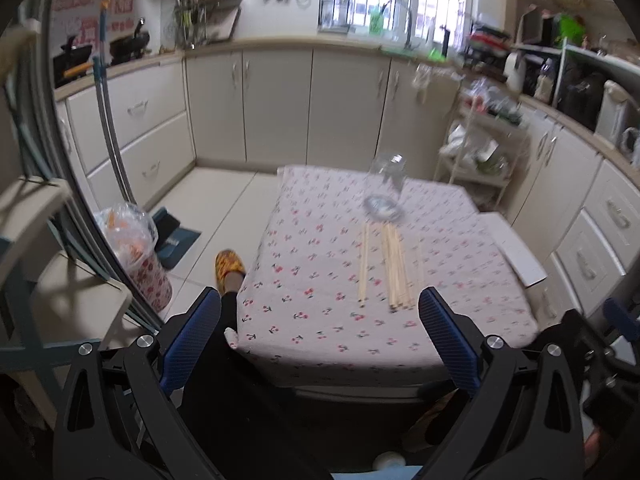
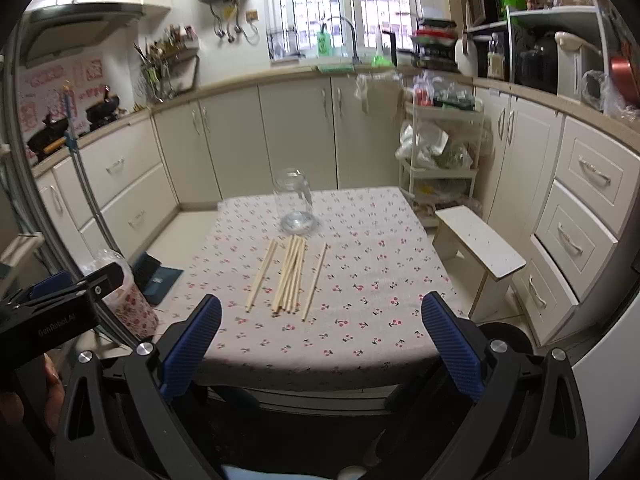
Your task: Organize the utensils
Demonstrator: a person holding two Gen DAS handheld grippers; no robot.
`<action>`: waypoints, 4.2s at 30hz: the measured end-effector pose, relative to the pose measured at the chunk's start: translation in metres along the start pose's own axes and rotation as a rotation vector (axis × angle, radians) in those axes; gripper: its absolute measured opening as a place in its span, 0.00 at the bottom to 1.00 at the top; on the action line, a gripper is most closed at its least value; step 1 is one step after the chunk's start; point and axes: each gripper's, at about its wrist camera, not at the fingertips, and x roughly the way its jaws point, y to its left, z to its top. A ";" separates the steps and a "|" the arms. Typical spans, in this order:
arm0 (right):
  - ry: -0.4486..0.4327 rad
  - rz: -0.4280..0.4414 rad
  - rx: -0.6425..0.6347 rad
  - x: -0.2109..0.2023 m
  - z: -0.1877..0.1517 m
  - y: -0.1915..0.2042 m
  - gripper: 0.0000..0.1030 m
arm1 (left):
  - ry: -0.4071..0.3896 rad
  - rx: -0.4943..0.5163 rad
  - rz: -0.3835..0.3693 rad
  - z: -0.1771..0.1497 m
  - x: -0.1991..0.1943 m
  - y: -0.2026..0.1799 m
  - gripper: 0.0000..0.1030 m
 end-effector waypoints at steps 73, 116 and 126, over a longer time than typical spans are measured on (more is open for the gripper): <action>0.372 0.248 0.047 0.357 0.035 -0.040 0.06 | 0.288 0.194 -0.213 0.091 0.354 -0.087 0.04; 0.237 0.313 0.204 0.346 0.047 -0.070 0.06 | -0.438 0.019 -0.196 0.224 0.371 -0.147 0.04; 0.192 0.309 0.213 0.343 0.052 -0.071 0.06 | -0.293 0.132 -0.133 0.189 0.362 -0.146 0.04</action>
